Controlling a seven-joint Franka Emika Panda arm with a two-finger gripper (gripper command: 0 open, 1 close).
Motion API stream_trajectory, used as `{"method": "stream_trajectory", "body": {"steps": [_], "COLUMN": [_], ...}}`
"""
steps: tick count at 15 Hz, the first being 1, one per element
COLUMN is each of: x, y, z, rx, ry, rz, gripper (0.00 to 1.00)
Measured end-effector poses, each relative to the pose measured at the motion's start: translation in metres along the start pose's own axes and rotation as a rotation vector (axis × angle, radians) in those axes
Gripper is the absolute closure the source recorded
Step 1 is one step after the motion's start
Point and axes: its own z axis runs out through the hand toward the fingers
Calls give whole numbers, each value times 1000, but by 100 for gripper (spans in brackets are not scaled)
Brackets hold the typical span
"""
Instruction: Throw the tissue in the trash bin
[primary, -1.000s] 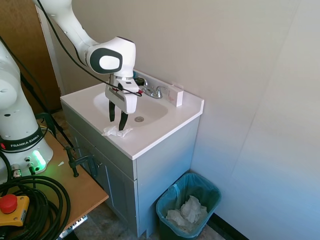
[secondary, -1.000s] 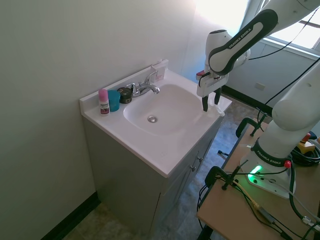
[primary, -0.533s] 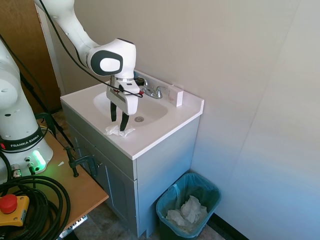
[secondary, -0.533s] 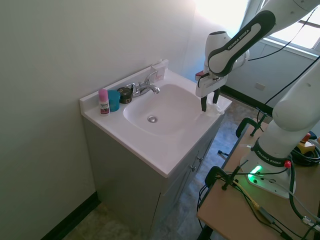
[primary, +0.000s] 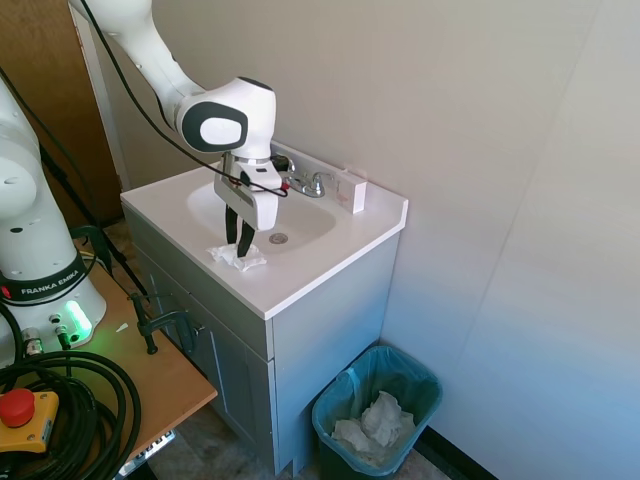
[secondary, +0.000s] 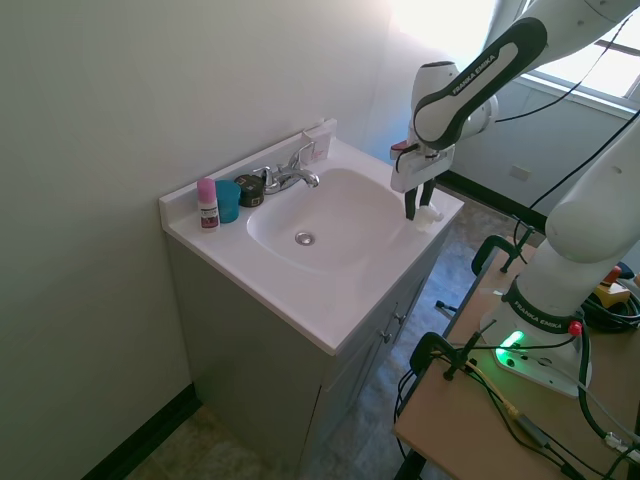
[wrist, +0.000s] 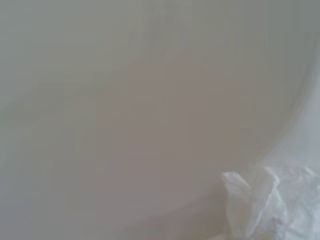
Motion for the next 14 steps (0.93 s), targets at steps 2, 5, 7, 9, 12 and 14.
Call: {"method": "stream_trajectory", "body": {"steps": [2, 5, 7, 9, 12, 14], "x": [3, 3, 3, 3, 3, 2], "y": [1, 0, 0, -1, -7, -9], "z": [-2, -3, -3, -4, -14, -42], "rx": [8, 14, 16, 16, 36, 89], "ry": [-9, -18, -23, -31, -31, -15], "rz": [-4, -6, -9, -11, -10, -3], "gripper": [100, 100, 100, 100, 100, 100]}}
